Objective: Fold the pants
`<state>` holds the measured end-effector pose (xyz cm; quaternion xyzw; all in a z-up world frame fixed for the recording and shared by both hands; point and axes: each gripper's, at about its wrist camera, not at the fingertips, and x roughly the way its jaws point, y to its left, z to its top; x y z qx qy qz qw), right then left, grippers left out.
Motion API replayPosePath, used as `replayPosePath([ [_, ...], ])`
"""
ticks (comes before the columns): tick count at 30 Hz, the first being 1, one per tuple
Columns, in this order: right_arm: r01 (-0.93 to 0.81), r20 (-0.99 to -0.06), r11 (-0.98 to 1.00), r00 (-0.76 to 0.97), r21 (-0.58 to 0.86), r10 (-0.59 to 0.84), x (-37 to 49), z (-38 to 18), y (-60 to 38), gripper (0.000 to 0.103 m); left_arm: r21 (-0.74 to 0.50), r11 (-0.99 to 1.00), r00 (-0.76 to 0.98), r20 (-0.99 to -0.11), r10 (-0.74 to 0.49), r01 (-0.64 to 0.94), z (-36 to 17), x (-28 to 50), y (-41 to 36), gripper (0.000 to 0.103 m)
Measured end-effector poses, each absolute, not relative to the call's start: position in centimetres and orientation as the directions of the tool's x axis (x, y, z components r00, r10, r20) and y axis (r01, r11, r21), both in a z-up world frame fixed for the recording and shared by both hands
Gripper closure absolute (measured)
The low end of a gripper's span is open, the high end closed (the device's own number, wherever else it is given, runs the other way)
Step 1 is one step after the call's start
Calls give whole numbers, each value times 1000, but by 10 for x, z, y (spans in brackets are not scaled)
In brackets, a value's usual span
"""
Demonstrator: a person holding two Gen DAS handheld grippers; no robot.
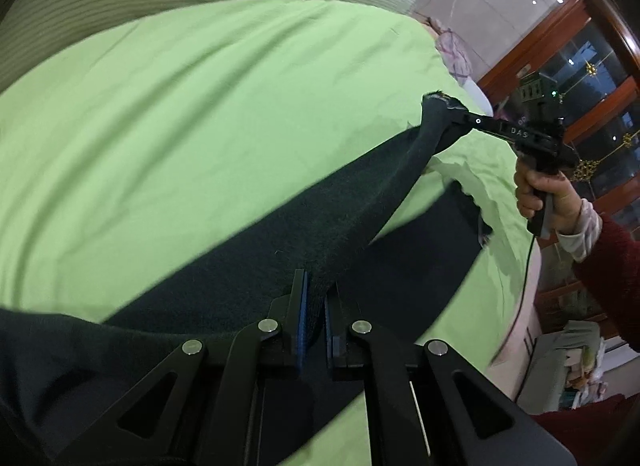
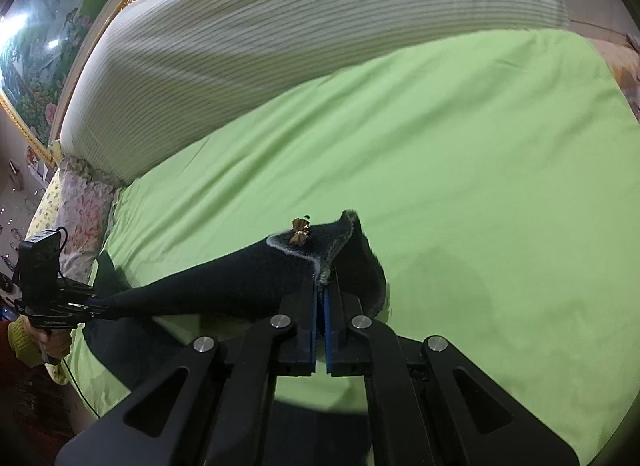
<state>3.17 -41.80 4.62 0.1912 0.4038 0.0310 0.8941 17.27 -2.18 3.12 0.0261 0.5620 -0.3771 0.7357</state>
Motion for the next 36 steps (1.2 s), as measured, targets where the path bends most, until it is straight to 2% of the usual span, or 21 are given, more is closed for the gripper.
replayPosePath([
  [13, 143, -733, 941, 667, 308, 138, -38, 39, -391, 100, -395, 705, 65, -847, -528, 589, 16, 110, -22, 98],
  [21, 185, -815, 963, 576, 197, 57, -45, 8, -376, 100, -401, 722, 56, -854, -518, 563, -12, 98, -14, 98],
  [25, 231, -828, 956, 560, 181, 21, -44, 2, -376, 100, -376, 736, 70, -865, -496, 563, -22, 89, -13, 96],
  [27, 276, -836, 944, 548, 183, 2, -45, 1, -378, 96, -367, 742, 74, -871, -487, 562, -25, 87, -12, 96],
  [30, 358, -843, 916, 536, 183, -42, -50, 3, -386, 86, -362, 759, 66, -881, -468, 541, -29, 82, -13, 89],
  [35, 443, -794, 863, 601, 243, -85, -71, 24, -392, 83, -406, 782, 28, -880, -473, 474, -34, 77, -1, 67],
  [36, 451, -780, 852, 620, 266, -84, -73, 29, -391, 80, -419, 783, 25, -875, -483, 460, -34, 75, 3, 65],
])
